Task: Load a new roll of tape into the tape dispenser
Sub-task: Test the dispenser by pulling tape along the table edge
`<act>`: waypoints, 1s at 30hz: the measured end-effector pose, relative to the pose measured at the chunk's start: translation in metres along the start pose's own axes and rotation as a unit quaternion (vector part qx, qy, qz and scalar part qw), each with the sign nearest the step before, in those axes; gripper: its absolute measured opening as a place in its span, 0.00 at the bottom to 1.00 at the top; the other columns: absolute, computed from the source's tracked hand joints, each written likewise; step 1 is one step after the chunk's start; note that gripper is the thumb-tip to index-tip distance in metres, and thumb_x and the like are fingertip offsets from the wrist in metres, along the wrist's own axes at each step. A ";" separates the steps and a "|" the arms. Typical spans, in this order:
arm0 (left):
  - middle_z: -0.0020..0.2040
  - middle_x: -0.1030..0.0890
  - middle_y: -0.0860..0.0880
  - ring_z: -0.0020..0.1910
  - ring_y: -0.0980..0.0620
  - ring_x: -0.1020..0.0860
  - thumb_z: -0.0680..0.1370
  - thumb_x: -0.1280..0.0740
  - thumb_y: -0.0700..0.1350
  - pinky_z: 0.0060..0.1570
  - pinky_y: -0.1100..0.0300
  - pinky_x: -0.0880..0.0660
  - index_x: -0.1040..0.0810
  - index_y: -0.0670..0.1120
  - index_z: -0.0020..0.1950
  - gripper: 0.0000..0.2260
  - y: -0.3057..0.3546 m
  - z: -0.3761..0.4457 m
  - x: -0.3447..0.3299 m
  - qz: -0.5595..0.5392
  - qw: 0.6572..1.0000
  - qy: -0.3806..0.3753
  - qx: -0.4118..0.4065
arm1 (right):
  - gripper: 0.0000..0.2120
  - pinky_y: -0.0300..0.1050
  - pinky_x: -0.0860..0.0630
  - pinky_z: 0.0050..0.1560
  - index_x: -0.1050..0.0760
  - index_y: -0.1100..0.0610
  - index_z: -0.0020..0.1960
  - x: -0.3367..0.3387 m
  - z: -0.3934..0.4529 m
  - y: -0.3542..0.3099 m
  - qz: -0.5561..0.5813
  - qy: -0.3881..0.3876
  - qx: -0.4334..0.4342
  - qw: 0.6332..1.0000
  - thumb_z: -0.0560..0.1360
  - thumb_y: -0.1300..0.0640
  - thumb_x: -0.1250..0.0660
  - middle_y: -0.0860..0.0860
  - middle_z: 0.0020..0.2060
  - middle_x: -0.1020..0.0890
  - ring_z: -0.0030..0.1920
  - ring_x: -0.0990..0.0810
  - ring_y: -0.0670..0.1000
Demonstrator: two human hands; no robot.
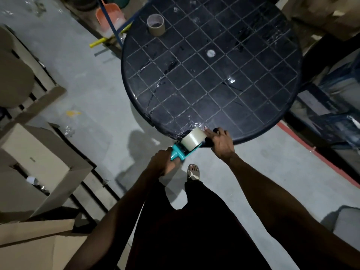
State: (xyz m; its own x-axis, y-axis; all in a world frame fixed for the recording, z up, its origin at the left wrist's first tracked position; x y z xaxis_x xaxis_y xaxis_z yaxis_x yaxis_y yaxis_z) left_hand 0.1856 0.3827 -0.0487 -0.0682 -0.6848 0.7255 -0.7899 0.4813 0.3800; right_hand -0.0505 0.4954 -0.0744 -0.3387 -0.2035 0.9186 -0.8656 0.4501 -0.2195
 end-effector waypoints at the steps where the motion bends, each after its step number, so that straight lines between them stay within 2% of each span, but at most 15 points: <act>1: 0.54 0.18 0.40 0.52 0.37 0.19 0.76 0.33 0.59 0.50 0.46 0.21 0.29 0.44 0.65 0.25 0.013 -0.008 0.008 0.029 0.999 0.012 -0.023 | 0.38 0.57 0.31 0.60 0.35 0.50 0.78 0.000 -0.004 0.001 -0.022 -0.015 0.007 1.000 0.70 0.63 0.27 0.54 0.70 0.23 0.66 0.28 0.62; 2: 0.55 0.18 0.40 0.52 0.37 0.19 0.78 0.35 0.59 0.50 0.47 0.22 0.30 0.43 0.67 0.25 0.023 -0.012 0.012 0.062 0.997 0.011 -0.040 | 0.40 0.56 0.32 0.60 0.38 0.50 0.79 0.000 -0.004 0.002 -0.033 -0.036 0.010 0.999 0.70 0.62 0.28 0.54 0.70 0.23 0.66 0.29 0.62; 4: 0.60 0.19 0.41 0.52 0.38 0.19 0.81 0.38 0.56 0.50 0.48 0.22 0.32 0.40 0.70 0.24 0.041 -0.016 0.016 0.164 0.983 0.021 -0.078 | 0.37 0.54 0.36 0.59 0.42 0.48 0.80 0.000 -0.002 0.007 -0.042 -0.052 0.004 0.998 0.75 0.59 0.32 0.54 0.70 0.24 0.65 0.31 0.62; 5: 0.58 0.19 0.42 0.47 0.40 0.19 0.80 0.37 0.54 0.47 0.50 0.21 0.29 0.39 0.68 0.23 0.051 -0.018 0.019 0.219 0.970 0.031 -0.100 | 0.32 0.53 0.36 0.58 0.42 0.46 0.80 0.000 0.000 0.009 -0.043 -0.057 0.007 0.997 0.79 0.57 0.36 0.53 0.72 0.25 0.63 0.32 0.62; 7: 0.48 0.19 0.44 0.36 0.45 0.23 0.76 0.32 0.52 0.37 0.56 0.20 0.20 0.42 0.57 0.16 0.065 -0.020 0.021 0.297 0.949 -0.011 -0.109 | 0.25 0.51 0.38 0.55 0.41 0.41 0.80 0.003 0.004 0.013 -0.037 -0.071 0.026 0.996 0.84 0.51 0.43 0.49 0.76 0.30 0.61 0.33 0.60; 9: 0.45 0.19 0.45 0.38 0.46 0.21 0.76 0.32 0.47 0.36 0.58 0.22 0.18 0.42 0.52 0.10 0.061 -0.020 0.017 0.331 0.938 -0.020 -0.101 | 0.23 0.49 0.40 0.51 0.43 0.35 0.78 0.006 0.007 0.017 -0.040 -0.083 0.041 0.995 0.85 0.44 0.46 0.45 0.77 0.34 0.58 0.33 0.57; 11: 0.48 0.19 0.44 0.41 0.45 0.18 0.78 0.34 0.43 0.36 0.57 0.27 0.19 0.41 0.52 0.08 0.062 -0.024 0.024 0.320 0.941 -0.016 -0.109 | 0.25 0.49 0.40 0.50 0.44 0.33 0.78 0.003 0.015 0.023 -0.051 -0.102 0.051 0.992 0.83 0.41 0.42 0.43 0.77 0.34 0.56 0.33 0.56; 14: 0.50 0.19 0.47 0.44 0.47 0.16 0.79 0.40 0.40 0.36 0.58 0.25 0.21 0.43 0.53 0.09 0.080 -0.027 0.027 0.368 0.925 0.002 -0.097 | 0.30 0.51 0.37 0.57 0.48 0.31 0.78 0.001 0.022 0.025 -0.108 -0.112 0.043 0.987 0.80 0.40 0.38 0.46 0.75 0.29 0.60 0.33 0.58; 16: 0.48 0.19 0.49 0.43 0.49 0.16 0.79 0.41 0.40 0.36 0.60 0.25 0.21 0.45 0.53 0.09 0.089 -0.034 0.024 0.339 0.937 -0.017 -0.085 | 0.31 0.56 0.37 0.66 0.49 0.33 0.79 0.001 0.020 0.019 -0.120 -0.146 0.032 0.981 0.80 0.40 0.38 0.48 0.75 0.30 0.65 0.33 0.63; 17: 0.48 0.19 0.49 0.44 0.49 0.17 0.79 0.41 0.40 0.38 0.59 0.23 0.21 0.45 0.53 0.09 0.085 -0.035 0.019 0.345 0.934 -0.026 -0.086 | 0.32 0.58 0.37 0.67 0.50 0.34 0.80 0.001 0.017 0.017 -0.124 -0.137 0.033 0.982 0.81 0.41 0.39 0.49 0.75 0.30 0.66 0.33 0.63; 19: 0.53 0.19 0.48 0.50 0.46 0.17 0.80 0.41 0.41 0.45 0.55 0.22 0.21 0.45 0.56 0.10 0.070 -0.037 0.013 0.344 0.935 -0.039 -0.082 | 0.30 0.56 0.37 0.66 0.51 0.33 0.79 0.002 0.017 0.017 -0.128 -0.131 0.026 0.983 0.82 0.45 0.40 0.50 0.74 0.29 0.65 0.32 0.62; 22: 0.57 0.18 0.44 0.54 0.41 0.18 0.79 0.39 0.41 0.51 0.52 0.23 0.24 0.42 0.61 0.11 0.050 -0.037 0.012 0.246 0.967 -0.042 -0.047 | 0.29 0.57 0.37 0.65 0.49 0.31 0.78 -0.001 0.022 0.025 -0.098 -0.136 0.021 0.986 0.82 0.43 0.41 0.57 0.69 0.25 0.63 0.32 0.62; 26: 0.54 0.19 0.41 0.48 0.39 0.17 0.82 0.39 0.47 0.43 0.51 0.24 0.29 0.40 0.63 0.14 0.059 -0.044 0.020 0.201 0.977 0.032 -0.070 | 0.32 0.58 0.38 0.68 0.47 0.34 0.79 0.003 0.024 0.024 -0.092 -0.159 0.016 0.983 0.79 0.39 0.37 0.59 0.69 0.25 0.68 0.34 0.64; 28: 0.54 0.20 0.41 0.46 0.39 0.18 0.82 0.39 0.50 0.43 0.51 0.24 0.31 0.40 0.66 0.18 0.059 -0.047 0.027 0.183 0.978 0.064 -0.083 | 0.33 0.58 0.38 0.68 0.49 0.36 0.80 0.001 0.022 0.023 -0.090 -0.168 0.012 0.982 0.79 0.37 0.38 0.58 0.69 0.25 0.70 0.35 0.64; 30: 0.54 0.20 0.41 0.45 0.39 0.18 0.80 0.37 0.52 0.44 0.49 0.22 0.33 0.41 0.68 0.22 0.053 -0.049 0.038 0.173 0.975 0.107 -0.088 | 0.34 0.56 0.37 0.65 0.49 0.36 0.80 0.000 0.021 0.022 -0.092 -0.174 0.007 0.980 0.79 0.35 0.38 0.56 0.66 0.22 0.67 0.34 0.61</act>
State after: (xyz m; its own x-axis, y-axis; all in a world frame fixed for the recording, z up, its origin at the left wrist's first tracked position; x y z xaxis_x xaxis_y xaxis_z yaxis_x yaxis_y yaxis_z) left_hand 0.1711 0.4090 0.0268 -0.1680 -0.3433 0.9241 -0.6244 0.7624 0.1697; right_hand -0.0773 0.4876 -0.0861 -0.2797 -0.5659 0.7756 -0.9282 0.3657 -0.0679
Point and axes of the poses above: each hand's wrist, its own z-axis towards the middle knuckle, its own x-axis out of the back of the hand, y = z × x, the point moved 5 cm from there along z, towards the middle knuckle
